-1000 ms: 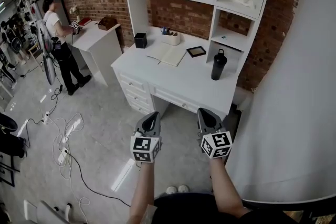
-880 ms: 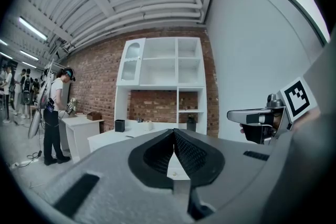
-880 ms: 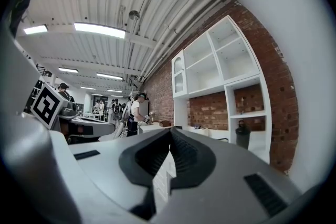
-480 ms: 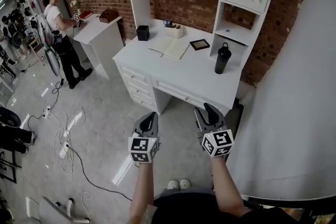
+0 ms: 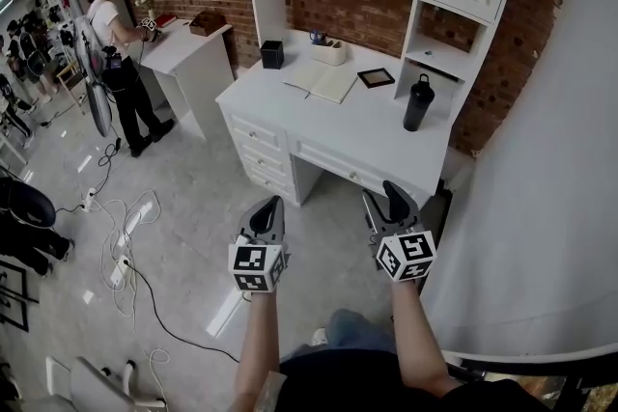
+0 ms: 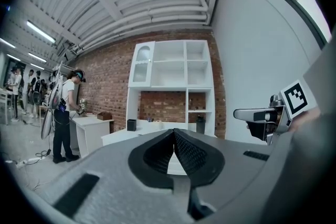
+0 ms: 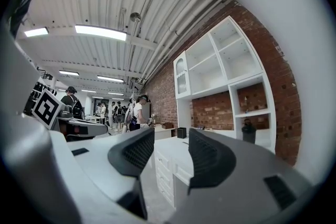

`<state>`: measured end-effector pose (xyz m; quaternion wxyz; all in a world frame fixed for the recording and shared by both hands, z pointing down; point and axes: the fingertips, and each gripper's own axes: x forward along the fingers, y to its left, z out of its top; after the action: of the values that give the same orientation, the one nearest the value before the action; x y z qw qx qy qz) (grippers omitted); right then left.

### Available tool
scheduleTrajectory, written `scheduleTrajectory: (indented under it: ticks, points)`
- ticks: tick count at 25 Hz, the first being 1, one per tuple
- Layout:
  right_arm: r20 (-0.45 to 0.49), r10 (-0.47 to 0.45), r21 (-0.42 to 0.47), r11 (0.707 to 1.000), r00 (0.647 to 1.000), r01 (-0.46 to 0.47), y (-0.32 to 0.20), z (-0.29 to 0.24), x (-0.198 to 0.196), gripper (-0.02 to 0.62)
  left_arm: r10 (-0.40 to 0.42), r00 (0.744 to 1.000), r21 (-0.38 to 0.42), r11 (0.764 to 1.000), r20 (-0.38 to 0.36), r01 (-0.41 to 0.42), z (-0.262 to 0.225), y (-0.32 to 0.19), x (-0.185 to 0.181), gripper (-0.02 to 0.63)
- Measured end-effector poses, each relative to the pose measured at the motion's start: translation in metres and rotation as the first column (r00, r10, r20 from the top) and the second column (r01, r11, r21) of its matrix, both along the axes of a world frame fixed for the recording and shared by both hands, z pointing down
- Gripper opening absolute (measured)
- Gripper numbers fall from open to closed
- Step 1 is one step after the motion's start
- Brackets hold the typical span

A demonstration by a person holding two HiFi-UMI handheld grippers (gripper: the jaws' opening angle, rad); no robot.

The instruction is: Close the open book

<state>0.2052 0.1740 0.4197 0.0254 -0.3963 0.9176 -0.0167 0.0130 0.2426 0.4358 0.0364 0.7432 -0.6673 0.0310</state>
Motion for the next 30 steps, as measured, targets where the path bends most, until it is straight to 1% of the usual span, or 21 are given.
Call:
scheduleTrajectory:
  ticks: [8,12,16,20,24,27,30]
  points:
    - [0.026,0.009,0.055,0.998,1.000,-0.010,-0.015,-0.026,-0.010,0.186,-0.023,1.000,0.074,0.997,0.017,0.022,-0.029,-0.009,-0.026,0.009]
    - [0.026,0.001,0.084,0.996,1.000,-0.004,-0.032,-0.036,-0.021,0.186,-0.022,0.999,0.098,0.995,0.032,0.019,-0.040,-0.026,-0.037,0.009]
    - [0.033,-0.006,0.107,0.994,0.999,0.002,-0.059,-0.045,-0.033,0.186,-0.034,0.998,0.130,0.991,0.054,0.027,-0.055,-0.050,-0.053,0.009]
    - [0.042,-0.017,0.117,0.993,0.999,0.012,-0.097,-0.047,-0.051,0.186,-0.056,0.996,0.132,0.990,0.063,0.048,-0.053,-0.078,-0.074,0.009]
    - [0.026,-0.044,0.100,0.994,0.999,0.041,-0.143,-0.033,-0.086,0.186,-0.084,0.995,0.093,0.993,0.055,0.079,-0.031,-0.116,-0.103,0.009]
    - [0.013,-0.058,0.081,0.995,0.998,0.057,-0.195,-0.021,-0.115,0.186,-0.100,0.994,0.061,0.993,0.048,0.097,-0.014,-0.163,-0.129,0.009]
    - [-0.024,-0.088,0.062,0.994,0.996,0.089,-0.254,-0.007,-0.148,0.186,-0.127,0.992,0.036,0.991,0.025,0.126,0.001,-0.218,-0.160,0.009]
